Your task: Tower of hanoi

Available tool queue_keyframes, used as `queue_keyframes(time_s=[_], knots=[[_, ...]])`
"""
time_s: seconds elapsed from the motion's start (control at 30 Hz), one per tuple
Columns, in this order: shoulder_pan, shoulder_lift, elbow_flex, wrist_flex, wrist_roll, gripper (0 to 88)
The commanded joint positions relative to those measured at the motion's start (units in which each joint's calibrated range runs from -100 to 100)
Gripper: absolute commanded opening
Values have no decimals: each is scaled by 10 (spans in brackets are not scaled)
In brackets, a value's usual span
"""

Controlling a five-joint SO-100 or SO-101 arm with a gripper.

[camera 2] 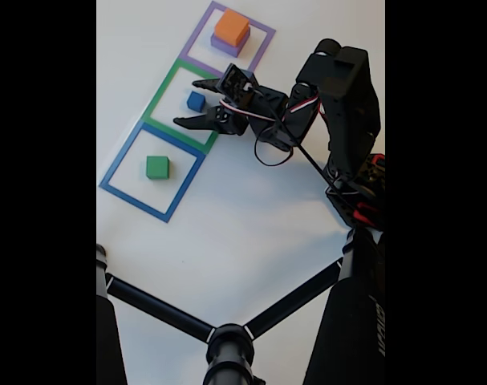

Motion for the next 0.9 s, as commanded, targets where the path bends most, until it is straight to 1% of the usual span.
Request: queue_keyframes(time_s=[0.0,0.2,0.87], knots=[[2,-2,21,-16,0,283],[2,-2,49,-31,0,269],[-8,-2,22,-19,0,108]])
